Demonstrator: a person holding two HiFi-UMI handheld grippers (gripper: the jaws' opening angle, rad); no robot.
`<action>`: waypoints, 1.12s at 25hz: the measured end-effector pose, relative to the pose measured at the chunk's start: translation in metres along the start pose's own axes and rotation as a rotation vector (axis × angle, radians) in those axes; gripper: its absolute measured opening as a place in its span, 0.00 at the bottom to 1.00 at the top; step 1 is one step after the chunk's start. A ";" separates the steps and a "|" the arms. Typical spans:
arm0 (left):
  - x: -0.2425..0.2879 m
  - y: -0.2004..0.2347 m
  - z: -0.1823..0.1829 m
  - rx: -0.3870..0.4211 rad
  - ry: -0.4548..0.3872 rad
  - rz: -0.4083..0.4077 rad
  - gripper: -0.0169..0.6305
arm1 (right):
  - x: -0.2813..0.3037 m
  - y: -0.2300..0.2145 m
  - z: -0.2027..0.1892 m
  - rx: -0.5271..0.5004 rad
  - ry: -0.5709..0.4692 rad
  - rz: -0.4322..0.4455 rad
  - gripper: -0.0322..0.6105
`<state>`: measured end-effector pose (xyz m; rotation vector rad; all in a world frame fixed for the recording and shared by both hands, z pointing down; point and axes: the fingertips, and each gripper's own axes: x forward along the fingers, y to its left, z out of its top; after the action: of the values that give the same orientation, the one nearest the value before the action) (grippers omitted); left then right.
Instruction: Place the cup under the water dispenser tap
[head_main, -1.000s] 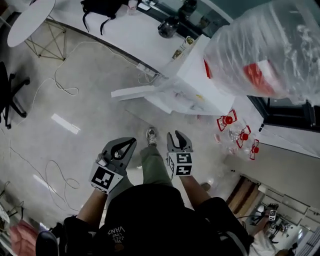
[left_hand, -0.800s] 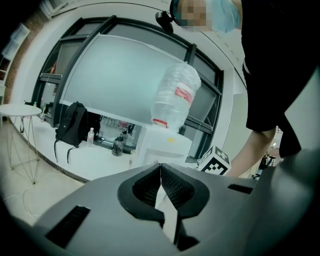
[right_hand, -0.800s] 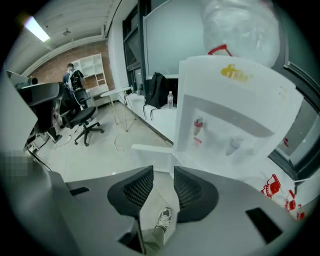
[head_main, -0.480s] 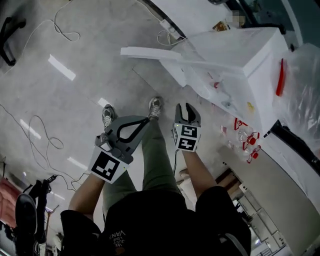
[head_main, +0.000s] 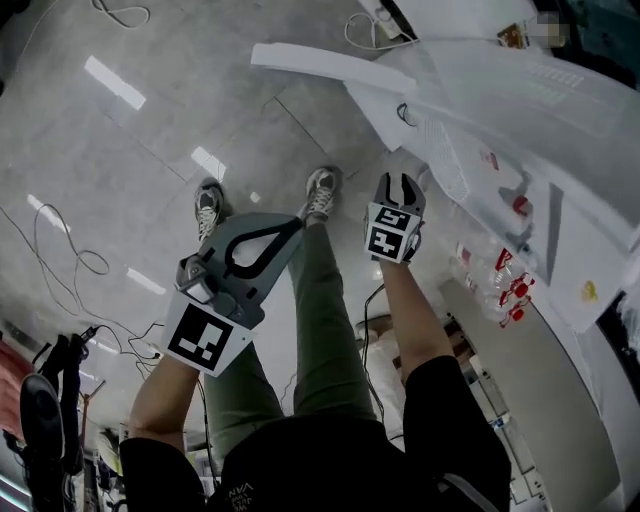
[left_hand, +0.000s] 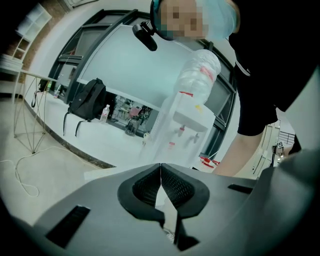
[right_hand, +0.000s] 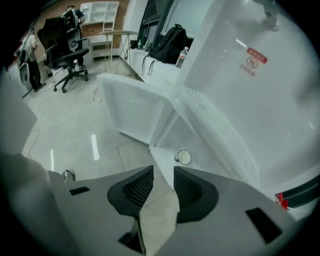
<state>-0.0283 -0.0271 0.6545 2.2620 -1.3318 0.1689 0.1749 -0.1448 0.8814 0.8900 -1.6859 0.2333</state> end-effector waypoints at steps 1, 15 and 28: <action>0.005 0.007 -0.013 -0.010 0.007 0.003 0.06 | 0.019 -0.002 -0.006 -0.015 0.017 -0.017 0.22; 0.100 0.039 -0.140 -0.143 0.030 0.015 0.06 | 0.193 -0.032 -0.044 -0.236 0.068 -0.109 0.22; 0.172 0.086 -0.177 -0.082 0.009 0.001 0.06 | 0.308 -0.060 -0.043 -0.387 0.095 -0.140 0.22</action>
<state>0.0120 -0.1101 0.8991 2.1899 -1.3108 0.1220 0.2294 -0.2946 1.1552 0.6899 -1.5048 -0.1412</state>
